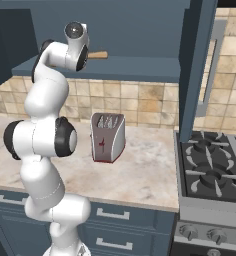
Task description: Organize the utensils by type. Pick up the wooden spoons from the counter and place them in the open cabinet. Then pick up the metallic utensils from the counter and place them in the open drawer.
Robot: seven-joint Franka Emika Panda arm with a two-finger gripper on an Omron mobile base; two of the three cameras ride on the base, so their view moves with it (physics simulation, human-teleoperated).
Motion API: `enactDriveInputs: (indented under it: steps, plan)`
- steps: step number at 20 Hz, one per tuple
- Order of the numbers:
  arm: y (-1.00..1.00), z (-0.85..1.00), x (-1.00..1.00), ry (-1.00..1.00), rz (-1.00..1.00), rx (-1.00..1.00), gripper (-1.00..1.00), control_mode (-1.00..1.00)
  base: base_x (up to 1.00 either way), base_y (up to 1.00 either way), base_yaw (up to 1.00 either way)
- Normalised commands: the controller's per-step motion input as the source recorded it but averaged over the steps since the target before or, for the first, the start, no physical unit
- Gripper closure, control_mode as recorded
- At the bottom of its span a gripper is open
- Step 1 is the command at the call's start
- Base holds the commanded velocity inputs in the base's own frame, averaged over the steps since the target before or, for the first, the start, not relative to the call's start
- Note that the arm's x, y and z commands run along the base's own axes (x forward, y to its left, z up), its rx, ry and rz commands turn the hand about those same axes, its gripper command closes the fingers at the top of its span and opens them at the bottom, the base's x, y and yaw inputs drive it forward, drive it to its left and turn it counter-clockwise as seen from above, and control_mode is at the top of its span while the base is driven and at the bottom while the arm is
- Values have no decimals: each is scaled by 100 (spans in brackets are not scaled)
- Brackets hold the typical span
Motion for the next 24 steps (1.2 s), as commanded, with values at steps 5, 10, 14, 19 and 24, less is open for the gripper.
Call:
enactDriveInputs:
  steps: [5,10,14,19,24]
  plan:
    - [0,-14,8,0,0,0,-100,-100,0,0,0]
    - [0,-4,12,0,0,0,-100,-100,0,0,0]
    - [2,0,17,2,0,6,-100,-100,0,0,0]
    - [5,2,22,2,-6,17,-100,-100,0,0,0]
    - [9,1,23,11,-11,22,-100,-100,0,0,0]
